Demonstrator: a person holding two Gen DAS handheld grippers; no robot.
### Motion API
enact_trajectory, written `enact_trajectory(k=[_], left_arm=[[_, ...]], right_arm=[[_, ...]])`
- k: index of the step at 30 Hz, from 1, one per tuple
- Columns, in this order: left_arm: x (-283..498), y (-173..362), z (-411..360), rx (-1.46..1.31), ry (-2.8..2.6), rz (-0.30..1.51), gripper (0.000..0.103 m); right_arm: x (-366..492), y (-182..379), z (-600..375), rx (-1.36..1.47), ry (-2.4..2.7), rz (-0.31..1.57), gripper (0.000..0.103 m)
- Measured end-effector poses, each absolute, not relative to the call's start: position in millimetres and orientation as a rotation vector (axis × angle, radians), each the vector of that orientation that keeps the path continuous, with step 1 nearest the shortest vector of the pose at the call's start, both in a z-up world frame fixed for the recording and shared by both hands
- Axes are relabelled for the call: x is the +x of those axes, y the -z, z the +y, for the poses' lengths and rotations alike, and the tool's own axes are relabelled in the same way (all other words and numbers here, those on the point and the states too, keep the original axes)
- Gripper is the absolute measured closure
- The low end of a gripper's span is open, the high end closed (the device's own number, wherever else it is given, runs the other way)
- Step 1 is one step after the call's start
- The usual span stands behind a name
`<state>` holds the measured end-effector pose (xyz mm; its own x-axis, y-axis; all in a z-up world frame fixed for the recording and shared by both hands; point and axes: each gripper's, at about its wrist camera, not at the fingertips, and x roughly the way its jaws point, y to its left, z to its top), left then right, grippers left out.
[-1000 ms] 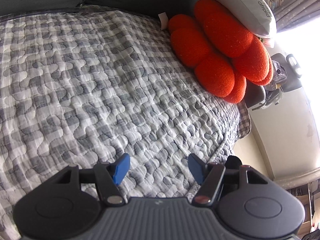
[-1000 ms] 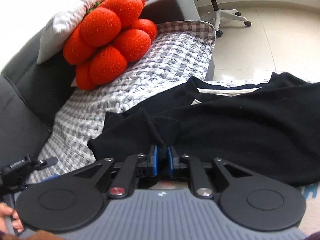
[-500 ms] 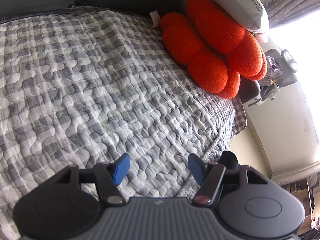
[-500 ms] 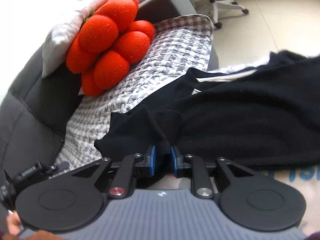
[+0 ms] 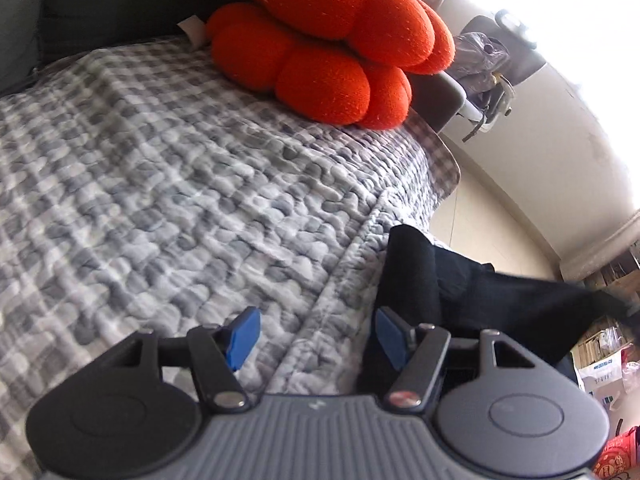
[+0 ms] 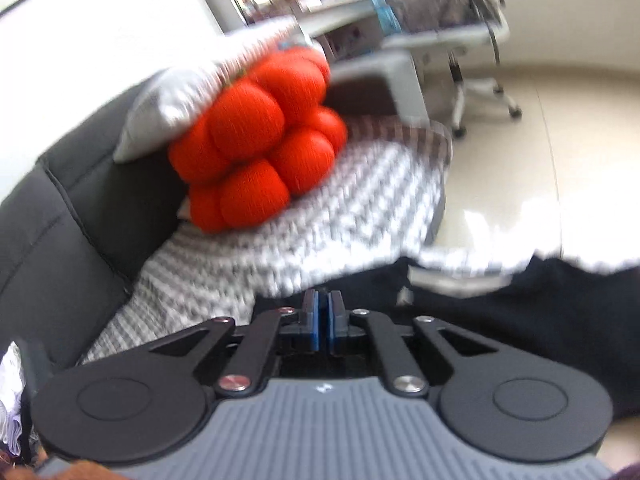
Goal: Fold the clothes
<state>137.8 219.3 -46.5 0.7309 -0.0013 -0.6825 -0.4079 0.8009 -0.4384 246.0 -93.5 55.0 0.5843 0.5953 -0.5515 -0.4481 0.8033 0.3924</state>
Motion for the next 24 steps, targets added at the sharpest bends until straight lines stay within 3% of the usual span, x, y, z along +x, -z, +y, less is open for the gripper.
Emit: enact_trajectory(k=[5, 11, 17, 24], left_arm=[[148, 45, 205, -0.560, -0.229, 0.717, 0.038], [158, 36, 187, -0.465, -0.238, 0.706, 0.038], [168, 35, 175, -0.431, -0.246, 0.713, 0.038], [182, 36, 154, -0.365, -0.255, 0.729, 0.038]], right_arm=[[251, -108, -114, 0.130, -0.576, 0.634, 0.097], [258, -129, -151, 0.018, -0.472, 0.601, 0.097], [258, -127, -195, -0.035, -0.421, 0.612, 0.097], [269, -80, -206, -0.158, -0.330, 0.705, 0.097]])
